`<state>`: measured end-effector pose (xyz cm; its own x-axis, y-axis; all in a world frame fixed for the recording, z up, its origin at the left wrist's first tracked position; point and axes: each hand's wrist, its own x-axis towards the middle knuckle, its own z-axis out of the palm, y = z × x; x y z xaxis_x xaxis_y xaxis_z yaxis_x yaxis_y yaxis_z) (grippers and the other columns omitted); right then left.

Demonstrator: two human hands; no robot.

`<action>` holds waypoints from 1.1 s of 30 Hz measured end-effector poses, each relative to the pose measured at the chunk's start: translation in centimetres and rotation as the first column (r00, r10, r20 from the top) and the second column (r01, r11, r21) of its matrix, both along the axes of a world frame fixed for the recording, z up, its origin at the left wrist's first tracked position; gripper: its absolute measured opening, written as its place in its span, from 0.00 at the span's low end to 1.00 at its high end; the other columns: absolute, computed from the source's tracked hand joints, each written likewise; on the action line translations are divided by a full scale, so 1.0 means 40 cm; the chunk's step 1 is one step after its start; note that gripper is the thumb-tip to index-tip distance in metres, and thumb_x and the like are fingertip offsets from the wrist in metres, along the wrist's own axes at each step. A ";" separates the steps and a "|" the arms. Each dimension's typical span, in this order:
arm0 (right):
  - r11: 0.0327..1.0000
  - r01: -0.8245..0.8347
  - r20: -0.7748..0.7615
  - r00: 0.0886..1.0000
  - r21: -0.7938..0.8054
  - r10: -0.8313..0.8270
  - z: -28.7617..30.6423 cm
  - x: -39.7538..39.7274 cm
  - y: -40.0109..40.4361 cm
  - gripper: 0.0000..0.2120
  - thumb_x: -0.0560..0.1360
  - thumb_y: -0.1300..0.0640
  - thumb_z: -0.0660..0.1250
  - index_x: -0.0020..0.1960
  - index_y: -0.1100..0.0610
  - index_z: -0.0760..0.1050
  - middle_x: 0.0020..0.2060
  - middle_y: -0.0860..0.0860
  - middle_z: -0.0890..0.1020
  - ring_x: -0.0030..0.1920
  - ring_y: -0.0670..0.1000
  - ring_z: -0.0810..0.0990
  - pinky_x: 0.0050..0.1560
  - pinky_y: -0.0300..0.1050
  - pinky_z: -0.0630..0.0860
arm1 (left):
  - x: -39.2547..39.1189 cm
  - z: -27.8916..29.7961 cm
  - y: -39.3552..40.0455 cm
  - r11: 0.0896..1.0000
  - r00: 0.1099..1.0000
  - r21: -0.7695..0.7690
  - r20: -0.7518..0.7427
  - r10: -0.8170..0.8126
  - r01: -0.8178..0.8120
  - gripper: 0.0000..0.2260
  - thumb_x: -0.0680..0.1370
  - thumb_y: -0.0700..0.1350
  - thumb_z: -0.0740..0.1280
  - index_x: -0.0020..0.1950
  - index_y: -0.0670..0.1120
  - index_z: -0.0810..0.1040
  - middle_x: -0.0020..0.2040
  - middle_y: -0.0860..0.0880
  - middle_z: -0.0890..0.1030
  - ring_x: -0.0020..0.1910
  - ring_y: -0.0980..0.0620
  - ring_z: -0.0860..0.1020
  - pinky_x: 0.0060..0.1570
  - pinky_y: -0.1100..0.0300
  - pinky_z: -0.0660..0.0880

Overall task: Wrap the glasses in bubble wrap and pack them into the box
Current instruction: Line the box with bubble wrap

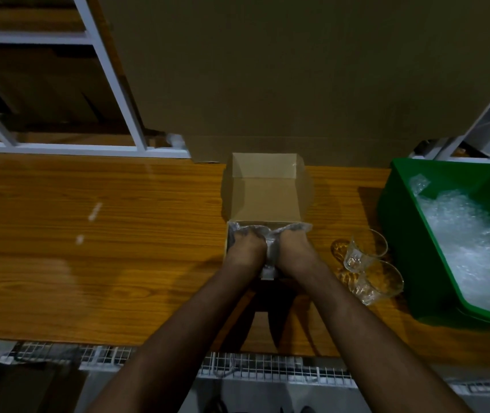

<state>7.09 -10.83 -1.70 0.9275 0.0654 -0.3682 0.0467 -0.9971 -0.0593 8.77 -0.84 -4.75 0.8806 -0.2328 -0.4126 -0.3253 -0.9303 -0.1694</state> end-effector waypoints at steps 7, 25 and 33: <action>0.994 0.105 0.109 0.988 0.037 -0.109 0.006 -0.021 -0.004 0.16 0.79 0.62 0.67 0.66 0.63 0.73 0.63 0.58 0.77 0.61 0.53 0.78 0.58 0.45 0.79 | -0.017 -0.001 -0.009 0.994 0.995 0.105 0.098 -0.029 0.019 0.24 0.79 0.46 0.68 0.72 0.39 0.68 0.70 0.34 0.70 0.71 0.36 0.66 0.67 0.42 0.67; 0.991 -0.106 -0.034 0.993 0.076 0.109 0.058 0.010 -0.020 0.15 0.75 0.54 0.72 0.61 0.54 0.79 0.53 0.52 0.82 0.52 0.52 0.81 0.52 0.49 0.81 | 0.000 0.050 0.032 0.978 0.996 -0.207 -0.091 -0.006 -0.013 0.10 0.78 0.42 0.69 0.59 0.43 0.79 0.55 0.44 0.81 0.54 0.47 0.80 0.45 0.57 0.71; 0.959 -0.284 -0.195 0.942 -0.019 0.275 0.022 -0.001 -0.017 0.11 0.78 0.55 0.69 0.60 0.50 0.79 0.52 0.50 0.82 0.52 0.50 0.81 0.54 0.46 0.80 | -0.011 0.035 0.039 0.990 0.996 -0.119 -0.033 -0.085 0.080 0.12 0.77 0.47 0.71 0.59 0.47 0.80 0.55 0.46 0.81 0.53 0.48 0.80 0.47 0.55 0.75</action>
<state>7.03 -11.50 -0.81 0.7879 0.2907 -0.5428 0.3165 -0.9474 -0.0479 8.32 0.73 -3.35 0.8404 -0.3531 -0.4112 -0.4061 -0.9127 -0.0463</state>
